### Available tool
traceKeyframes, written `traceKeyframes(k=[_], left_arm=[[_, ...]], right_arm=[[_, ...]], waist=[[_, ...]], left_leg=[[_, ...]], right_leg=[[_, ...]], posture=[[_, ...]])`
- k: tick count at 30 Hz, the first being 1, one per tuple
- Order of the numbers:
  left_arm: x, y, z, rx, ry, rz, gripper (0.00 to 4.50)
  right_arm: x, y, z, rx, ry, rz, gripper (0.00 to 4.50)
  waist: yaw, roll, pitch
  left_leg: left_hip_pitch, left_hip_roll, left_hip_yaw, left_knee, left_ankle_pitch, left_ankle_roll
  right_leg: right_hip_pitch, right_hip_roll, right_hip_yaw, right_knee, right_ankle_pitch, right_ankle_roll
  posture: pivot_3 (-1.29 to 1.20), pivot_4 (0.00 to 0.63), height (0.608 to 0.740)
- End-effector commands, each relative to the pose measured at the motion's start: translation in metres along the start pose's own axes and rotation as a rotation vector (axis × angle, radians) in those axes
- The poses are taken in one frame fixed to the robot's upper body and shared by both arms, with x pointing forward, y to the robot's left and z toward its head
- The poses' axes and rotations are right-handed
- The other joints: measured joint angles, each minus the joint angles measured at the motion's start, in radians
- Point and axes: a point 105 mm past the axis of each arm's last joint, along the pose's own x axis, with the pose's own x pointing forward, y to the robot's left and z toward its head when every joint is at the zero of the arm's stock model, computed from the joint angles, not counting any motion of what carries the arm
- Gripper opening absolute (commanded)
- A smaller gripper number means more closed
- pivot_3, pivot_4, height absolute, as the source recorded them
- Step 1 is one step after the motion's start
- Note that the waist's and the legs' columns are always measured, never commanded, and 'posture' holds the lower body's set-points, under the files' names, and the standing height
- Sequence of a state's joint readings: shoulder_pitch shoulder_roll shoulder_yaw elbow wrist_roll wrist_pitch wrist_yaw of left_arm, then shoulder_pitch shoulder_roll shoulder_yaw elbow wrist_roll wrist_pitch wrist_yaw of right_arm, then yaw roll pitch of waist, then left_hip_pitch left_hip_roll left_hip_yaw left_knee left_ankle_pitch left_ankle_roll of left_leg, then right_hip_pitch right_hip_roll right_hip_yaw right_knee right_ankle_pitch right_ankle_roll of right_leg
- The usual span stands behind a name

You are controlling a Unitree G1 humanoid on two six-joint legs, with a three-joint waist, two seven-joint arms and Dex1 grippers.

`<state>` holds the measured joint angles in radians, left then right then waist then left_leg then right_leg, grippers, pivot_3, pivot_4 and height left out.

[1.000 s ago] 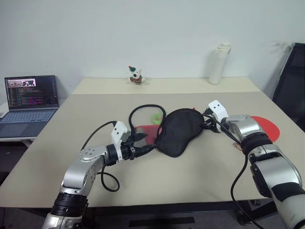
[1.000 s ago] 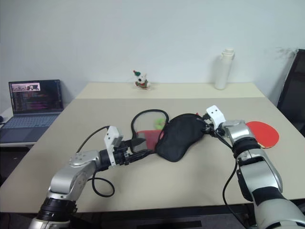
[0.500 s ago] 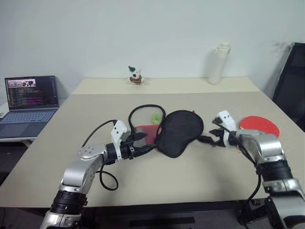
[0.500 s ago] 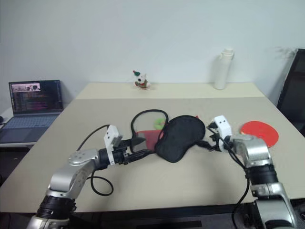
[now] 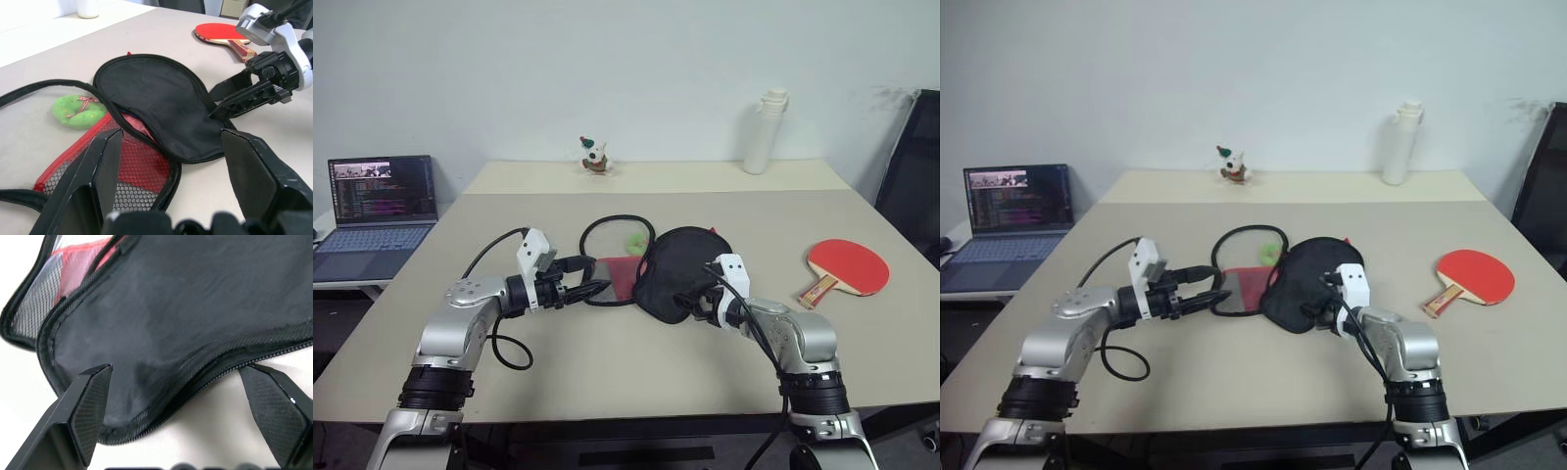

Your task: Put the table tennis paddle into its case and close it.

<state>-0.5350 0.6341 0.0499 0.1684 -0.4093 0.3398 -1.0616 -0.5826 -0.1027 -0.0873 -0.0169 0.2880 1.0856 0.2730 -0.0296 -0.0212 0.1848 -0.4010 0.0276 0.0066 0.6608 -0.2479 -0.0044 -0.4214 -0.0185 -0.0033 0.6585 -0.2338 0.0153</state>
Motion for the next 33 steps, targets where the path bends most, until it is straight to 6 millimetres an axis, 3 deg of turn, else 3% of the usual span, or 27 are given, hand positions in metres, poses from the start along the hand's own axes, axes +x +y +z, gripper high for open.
traceKeyframes(k=[1, 5, 15, 26, 33], left_arm=[[-0.001, 0.002, 0.016, 0.060, -0.036, 0.005, 3.45], [-0.002, 0.001, 0.016, 0.059, -0.041, 0.015, 3.45], [0.005, -0.007, 0.016, 0.043, -0.060, -0.009, 3.45], [0.015, -0.023, 0.012, 0.029, -0.057, -0.056, 3.45], [0.017, -0.028, 0.011, 0.027, -0.054, -0.067, 3.45]], right_arm=[[0.004, 0.009, 0.013, -0.013, -0.048, 0.019, 4.47], [0.009, 0.021, 0.017, -0.024, -0.060, 0.048, 3.56], [0.002, 0.016, 0.017, -0.012, -0.021, 0.091, 0.02], [-0.027, -0.051, 0.036, -0.116, 0.113, 0.067, 0.02], [-0.028, -0.077, 0.045, -0.226, 0.188, 0.077, 0.02]], waist=[[0.000, 0.000, 0.000], [-0.003, 0.000, 0.000], [-0.001, 0.000, 0.000], [0.000, 0.000, 0.000], [-0.001, 0.000, 0.000]], left_leg=[[0.000, 0.000, 0.000, 0.000, 0.000, 0.000], [0.001, 0.001, 0.000, 0.000, 0.000, 0.000], [0.000, 0.000, -0.001, 0.000, 0.000, 0.000], [0.000, 0.000, 0.001, 0.000, 0.000, 0.000], [0.000, 0.000, 0.003, -0.001, 0.000, 0.000]], right_leg=[[0.000, 0.000, 0.000, 0.000, 0.000, 0.000], [0.000, 0.001, 0.000, 0.001, 0.000, 0.000], [0.000, 0.000, -0.001, 0.001, 0.000, -0.001], [0.000, 0.001, -0.001, 0.000, -0.001, -0.001], [0.000, 0.001, -0.001, -0.001, -0.001, -0.001]], posture=[[0.00, 0.150, 0.740], [0.00, 0.150, 0.740], [0.00, 0.150, 0.740], [0.00, 0.150, 0.740], [0.00, 0.150, 0.740]])
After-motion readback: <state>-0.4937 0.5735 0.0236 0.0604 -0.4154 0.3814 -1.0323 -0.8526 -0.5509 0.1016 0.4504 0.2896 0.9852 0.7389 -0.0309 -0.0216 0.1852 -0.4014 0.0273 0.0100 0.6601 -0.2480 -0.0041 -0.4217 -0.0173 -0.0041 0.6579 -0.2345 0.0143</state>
